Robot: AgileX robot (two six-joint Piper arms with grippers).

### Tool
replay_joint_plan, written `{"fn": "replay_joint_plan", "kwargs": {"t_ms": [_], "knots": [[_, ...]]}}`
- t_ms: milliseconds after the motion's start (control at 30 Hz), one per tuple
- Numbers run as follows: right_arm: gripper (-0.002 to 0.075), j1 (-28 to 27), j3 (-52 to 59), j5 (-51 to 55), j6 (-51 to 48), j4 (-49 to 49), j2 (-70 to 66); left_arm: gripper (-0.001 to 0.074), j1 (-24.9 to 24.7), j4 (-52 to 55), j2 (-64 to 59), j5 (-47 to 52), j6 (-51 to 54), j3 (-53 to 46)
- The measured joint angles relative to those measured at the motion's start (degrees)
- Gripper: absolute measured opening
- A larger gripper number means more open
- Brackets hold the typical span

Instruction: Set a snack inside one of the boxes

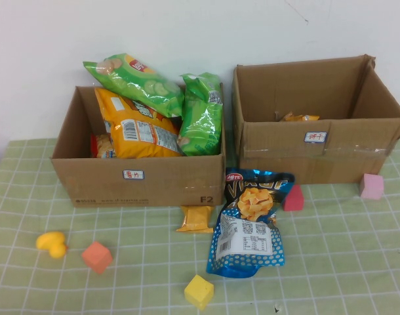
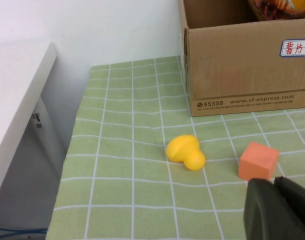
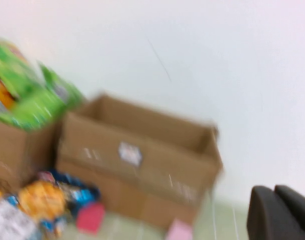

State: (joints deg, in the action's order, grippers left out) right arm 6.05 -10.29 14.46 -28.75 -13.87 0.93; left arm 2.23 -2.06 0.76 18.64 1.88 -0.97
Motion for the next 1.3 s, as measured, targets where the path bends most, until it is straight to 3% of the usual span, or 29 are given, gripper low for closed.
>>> {"fn": "replay_joint_plan", "kwargs": {"t_ms": [167, 433, 700, 967, 1300], "knots": [[-0.0002, -4.9, 5.6, 1.2, 21.7, 16.2, 0.0, -0.0003, 0.0, 0.0, 0.0, 0.0, 0.0, 0.0], [-0.0002, -7.6, 11.9, 2.2, 28.8, 18.9, 0.0, -0.0003, 0.0, 0.0, 0.0, 0.0, 0.0, 0.0], [-0.0002, -7.6, 11.7, 4.6, 28.1, 18.2, 0.0, -0.0003, 0.0, 0.0, 0.0, 0.0, -0.2, 0.0], [-0.0002, -2.3, 11.5, 5.2, 24.2, 15.6, 0.0, -0.0003, 0.0, 0.0, 0.0, 0.0, -0.2, 0.0], [-0.0002, -2.3, 11.5, 5.2, 24.3, 15.4, 0.0, -0.0003, 0.0, 0.0, 0.0, 0.0, -0.2, 0.0]]}}
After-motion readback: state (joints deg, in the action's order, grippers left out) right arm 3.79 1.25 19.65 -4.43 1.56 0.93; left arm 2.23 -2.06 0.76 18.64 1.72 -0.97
